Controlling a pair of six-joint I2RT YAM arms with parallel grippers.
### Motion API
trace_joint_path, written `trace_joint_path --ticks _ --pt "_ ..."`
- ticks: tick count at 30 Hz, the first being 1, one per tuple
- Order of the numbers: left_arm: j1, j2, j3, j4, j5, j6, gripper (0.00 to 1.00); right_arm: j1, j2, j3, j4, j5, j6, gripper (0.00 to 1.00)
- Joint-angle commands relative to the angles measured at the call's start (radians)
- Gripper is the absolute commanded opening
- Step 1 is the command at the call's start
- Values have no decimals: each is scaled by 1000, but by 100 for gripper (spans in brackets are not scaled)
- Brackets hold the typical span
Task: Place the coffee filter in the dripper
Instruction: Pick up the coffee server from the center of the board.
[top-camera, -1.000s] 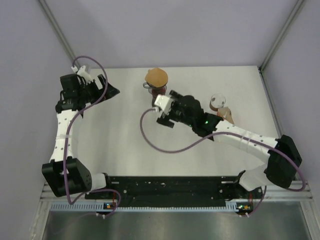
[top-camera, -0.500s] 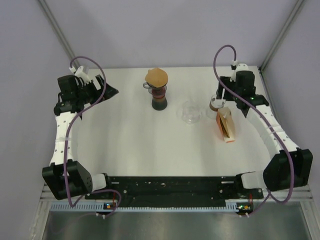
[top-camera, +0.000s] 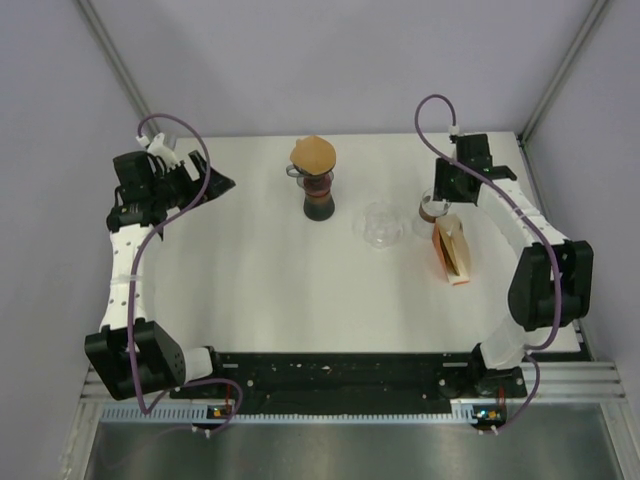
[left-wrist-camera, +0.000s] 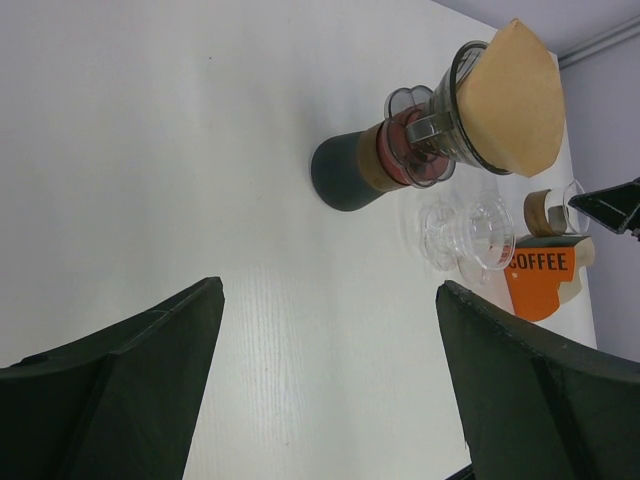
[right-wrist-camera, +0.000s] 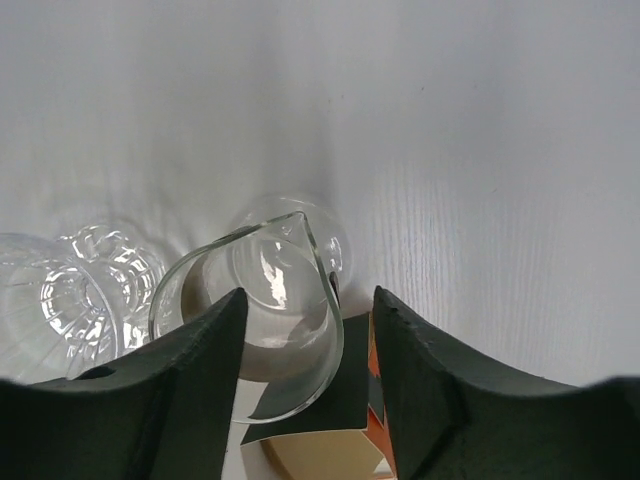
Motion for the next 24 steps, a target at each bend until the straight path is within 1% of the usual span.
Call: trace_joint_path --ticks 1,4,10,14,20,24 --pt "12 -17 -5 58 26 -6 92 -5 37 81 -3 15 -29 49" --pt "20 -16 1 58 29 -9 92 -5 73 89 -14 18 -35 35" --pt "28 -16 4 55 37 -9 92 -5 113 125 -37 31 -50 14" --pt "29 -17 5 55 37 -12 92 -5 107 185 -57 38 -66 0" --pt "32 -20 2 58 43 -15 91 -5 59 351 -118 78 -78 0" --pt "35 -22 1 59 43 -14 91 15 -25 398 -146 54 -43 0"
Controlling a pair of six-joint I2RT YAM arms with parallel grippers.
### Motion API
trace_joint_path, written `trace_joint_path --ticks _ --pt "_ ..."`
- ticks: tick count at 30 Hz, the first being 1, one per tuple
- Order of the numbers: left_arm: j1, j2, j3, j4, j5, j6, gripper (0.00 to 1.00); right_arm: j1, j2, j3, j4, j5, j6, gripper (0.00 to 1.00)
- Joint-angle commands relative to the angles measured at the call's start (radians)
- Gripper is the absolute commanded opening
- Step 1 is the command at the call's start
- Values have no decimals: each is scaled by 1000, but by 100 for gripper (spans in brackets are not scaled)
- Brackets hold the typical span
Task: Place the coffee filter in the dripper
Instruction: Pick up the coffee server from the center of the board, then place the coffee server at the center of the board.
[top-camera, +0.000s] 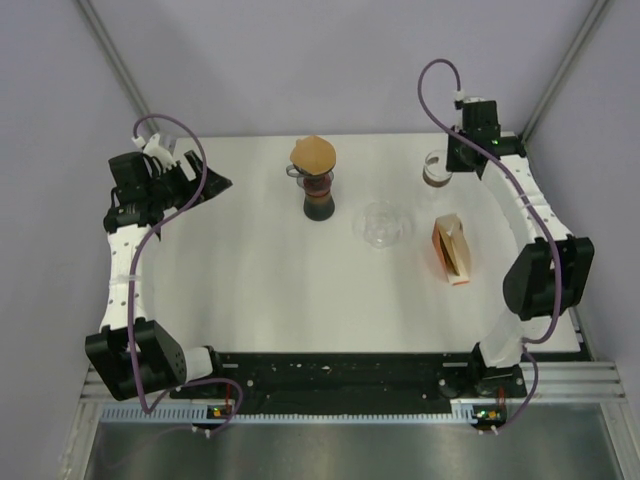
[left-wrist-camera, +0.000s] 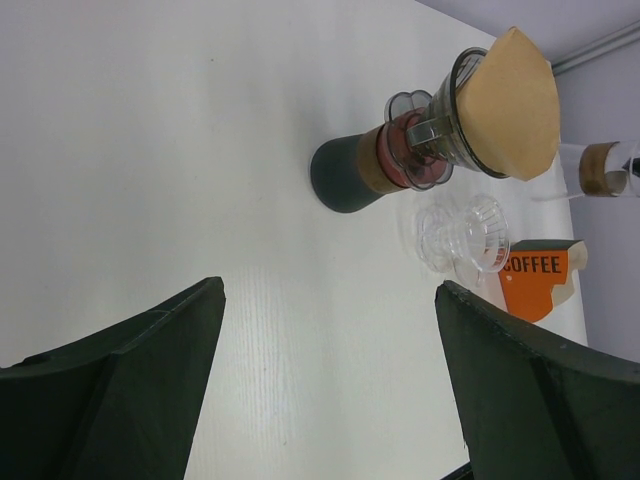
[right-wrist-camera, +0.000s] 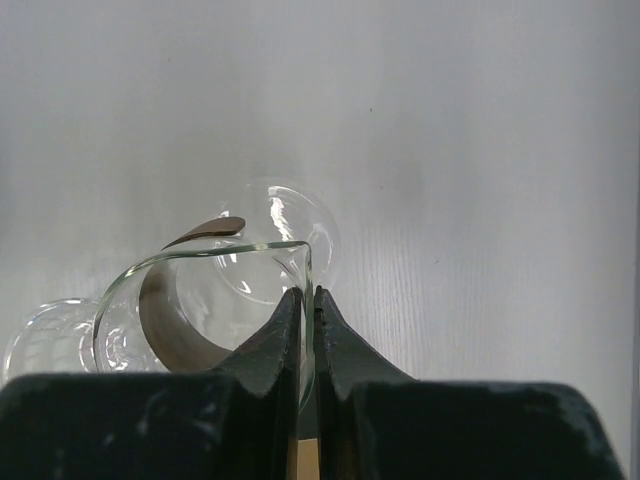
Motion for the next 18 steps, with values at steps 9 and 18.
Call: trace_joint_path --ticks 9,18 --pt "10 -22 -4 68 26 -18 91 436 -284 49 -73 -195 -218 0" --pt "13 -36 -13 73 34 -20 91 587 -112 52 -45 -182 86 0"
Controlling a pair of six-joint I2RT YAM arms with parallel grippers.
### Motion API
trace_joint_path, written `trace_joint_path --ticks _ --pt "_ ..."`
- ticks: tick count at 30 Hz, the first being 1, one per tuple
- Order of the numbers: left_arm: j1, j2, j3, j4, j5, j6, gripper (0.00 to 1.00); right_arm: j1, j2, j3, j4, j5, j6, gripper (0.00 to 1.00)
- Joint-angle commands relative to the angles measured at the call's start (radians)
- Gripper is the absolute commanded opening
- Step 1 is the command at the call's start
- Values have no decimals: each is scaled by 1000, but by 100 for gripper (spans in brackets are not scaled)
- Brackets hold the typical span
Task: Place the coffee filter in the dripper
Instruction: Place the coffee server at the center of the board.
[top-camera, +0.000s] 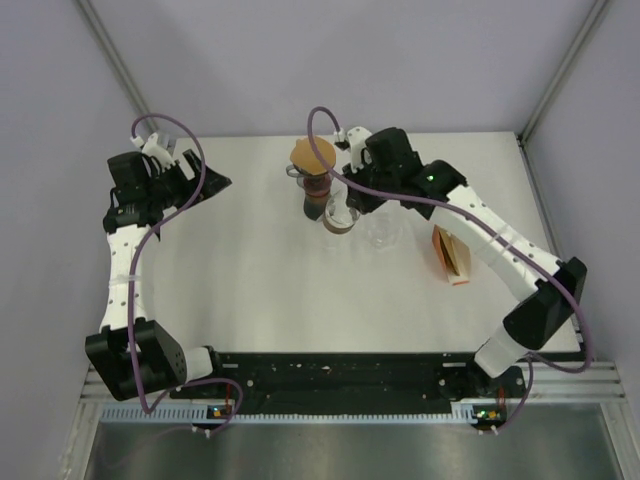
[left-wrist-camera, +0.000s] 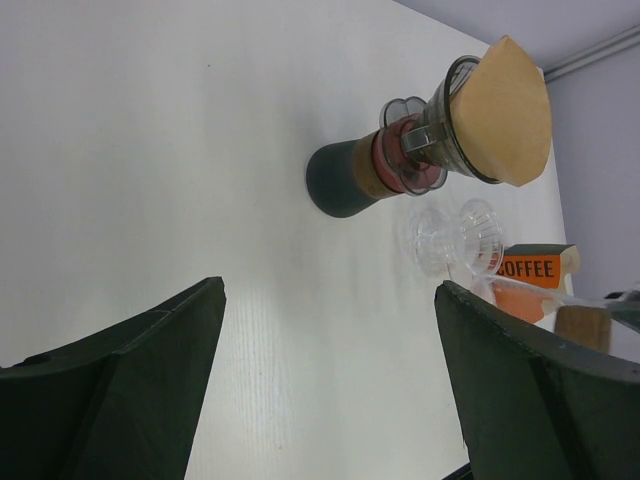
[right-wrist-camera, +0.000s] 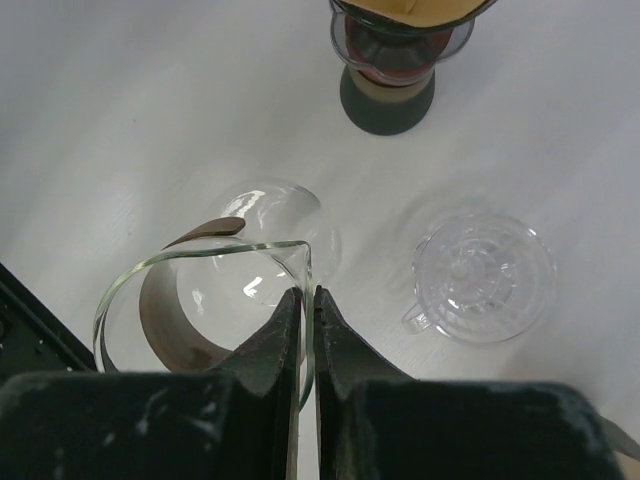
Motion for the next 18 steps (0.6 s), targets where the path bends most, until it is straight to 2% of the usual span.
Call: trace_joint_path --ticks 1,5,10,18 --pt "7 -34 -10 57 27 -3 91 21 79 -6 82 66 203 0" --pt "8 -31 -12 60 30 -7 91 73 110 -88 165 186 324 0" --pt "10 -31 -15 63 31 -9 91 105 144 -181 252 325 378 0" --pt "10 -33 -19 66 33 -11 91 107 233 -231 286 315 425 0"
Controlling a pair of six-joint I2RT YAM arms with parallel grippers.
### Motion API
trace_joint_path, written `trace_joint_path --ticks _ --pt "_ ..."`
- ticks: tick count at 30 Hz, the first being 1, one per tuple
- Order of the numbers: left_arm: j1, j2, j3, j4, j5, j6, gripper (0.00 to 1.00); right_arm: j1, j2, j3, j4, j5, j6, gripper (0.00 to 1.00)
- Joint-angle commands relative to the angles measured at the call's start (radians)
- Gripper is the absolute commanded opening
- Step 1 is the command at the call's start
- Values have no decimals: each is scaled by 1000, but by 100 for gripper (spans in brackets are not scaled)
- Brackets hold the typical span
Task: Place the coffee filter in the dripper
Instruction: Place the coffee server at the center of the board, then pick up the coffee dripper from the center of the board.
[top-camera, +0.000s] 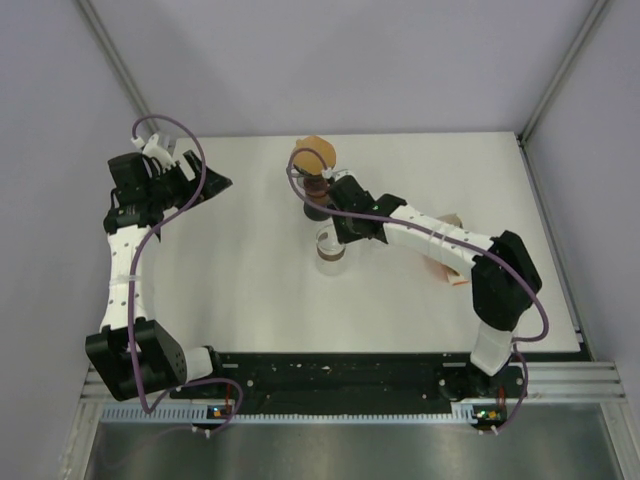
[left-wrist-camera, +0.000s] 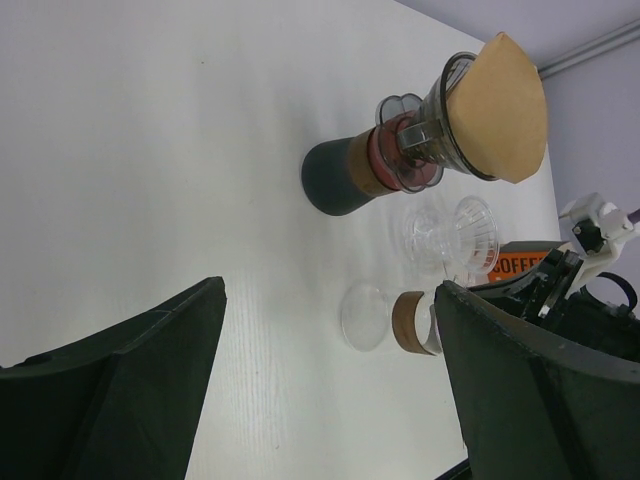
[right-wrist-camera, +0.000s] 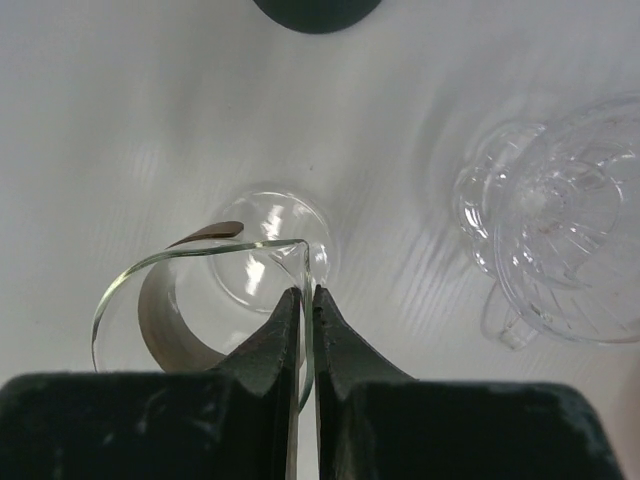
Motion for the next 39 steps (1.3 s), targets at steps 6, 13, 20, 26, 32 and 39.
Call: trace_joint_path --ticks 6,13,20,26,32,39 --pt "10 -31 -13 60 19 -9 91 6 28 30 66 1 39 40" --pt "10 -34 -11 60 22 -9 91 -3 -57 166 -43 84 -102 66" --pt "8 -34 -11 62 27 -13 91 -213 -141 120 -53 -18 -175 69" --pt "10 -34 -11 60 31 -14 91 -360 -63 70 -45 -156 -206 70" --pt "10 -36 -13 60 28 -14 91 -407 61 79 -42 -171 -220 68" --pt "10 -42 -11 55 56 -2 91 -414 137 65 -33 -140 -215 40"
